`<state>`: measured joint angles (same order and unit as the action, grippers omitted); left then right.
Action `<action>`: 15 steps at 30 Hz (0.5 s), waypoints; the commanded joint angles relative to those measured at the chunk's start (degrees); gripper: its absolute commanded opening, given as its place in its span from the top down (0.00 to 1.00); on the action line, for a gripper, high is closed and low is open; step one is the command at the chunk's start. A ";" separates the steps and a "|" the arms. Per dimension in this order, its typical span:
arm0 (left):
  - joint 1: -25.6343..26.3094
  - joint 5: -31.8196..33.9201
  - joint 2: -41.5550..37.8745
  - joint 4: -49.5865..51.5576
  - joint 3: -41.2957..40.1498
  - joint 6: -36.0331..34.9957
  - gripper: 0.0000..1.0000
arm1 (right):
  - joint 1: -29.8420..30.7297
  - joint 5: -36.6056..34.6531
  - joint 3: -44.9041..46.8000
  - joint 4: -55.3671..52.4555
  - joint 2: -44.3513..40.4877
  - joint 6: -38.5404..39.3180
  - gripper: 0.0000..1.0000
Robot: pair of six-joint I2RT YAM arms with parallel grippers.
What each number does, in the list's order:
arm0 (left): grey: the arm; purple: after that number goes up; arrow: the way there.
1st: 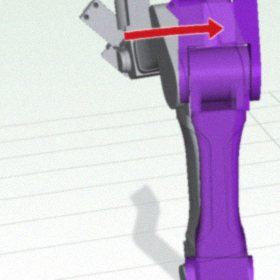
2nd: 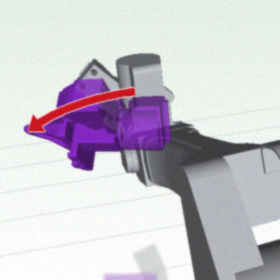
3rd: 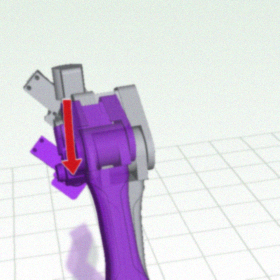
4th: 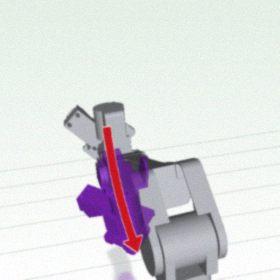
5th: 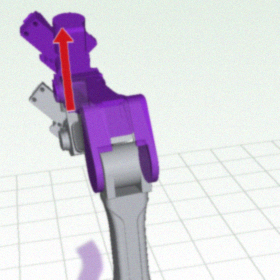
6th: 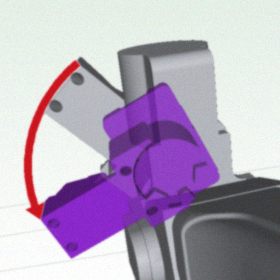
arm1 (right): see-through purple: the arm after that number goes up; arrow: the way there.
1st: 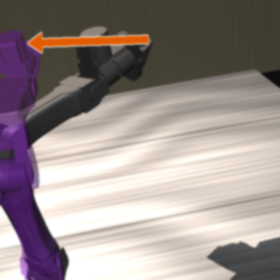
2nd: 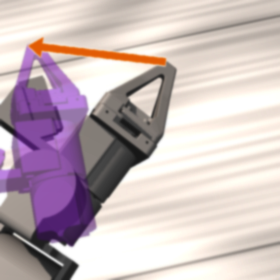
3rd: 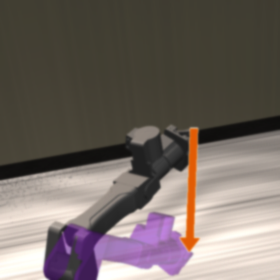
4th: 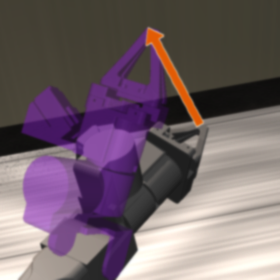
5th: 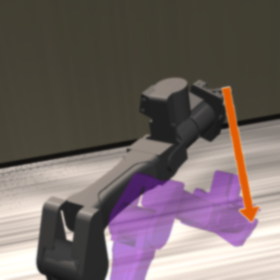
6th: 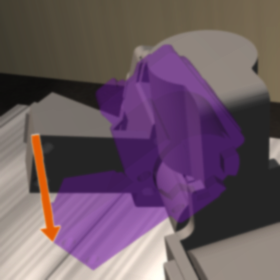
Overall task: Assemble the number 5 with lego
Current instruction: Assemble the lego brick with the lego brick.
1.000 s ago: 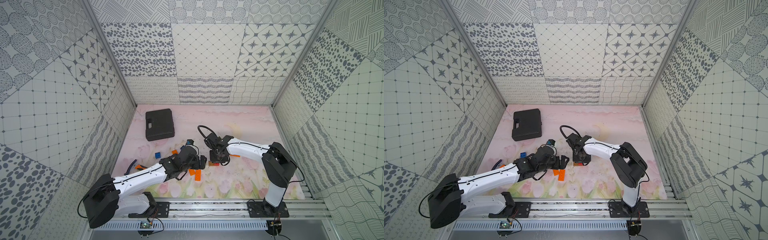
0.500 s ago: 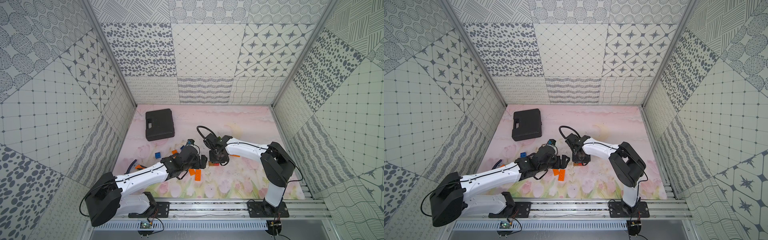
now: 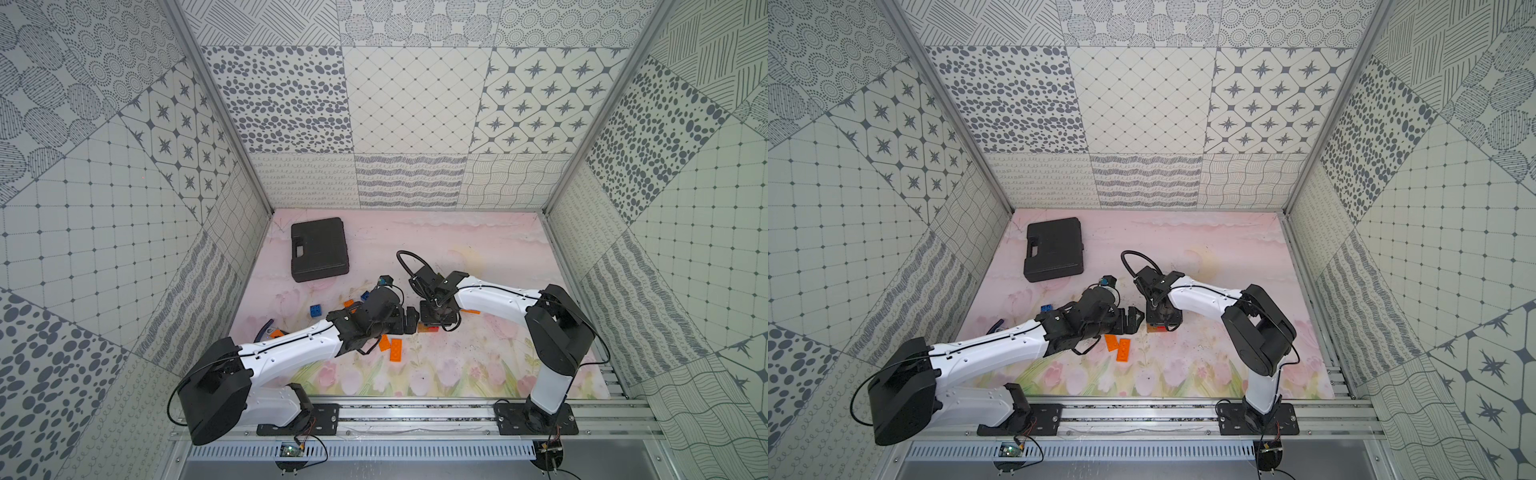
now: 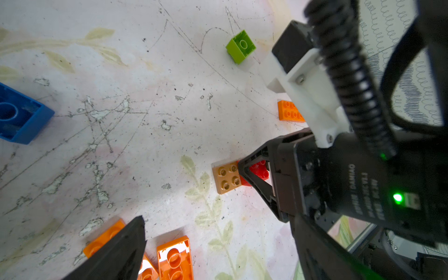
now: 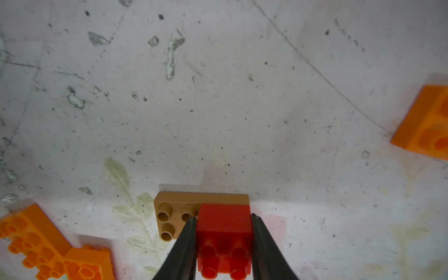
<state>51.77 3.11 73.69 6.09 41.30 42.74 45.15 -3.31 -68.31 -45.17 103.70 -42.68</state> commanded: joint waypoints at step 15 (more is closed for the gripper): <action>0.29 -0.63 1.18 -1.86 1.76 -1.05 0.01 | -1.41 2.17 0.99 -1.40 -2.44 1.08 0.55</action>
<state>51.77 3.11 74.39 5.72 42.02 42.85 43.83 -0.86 -67.70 -45.52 103.42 -41.56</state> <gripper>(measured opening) 0.987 0.451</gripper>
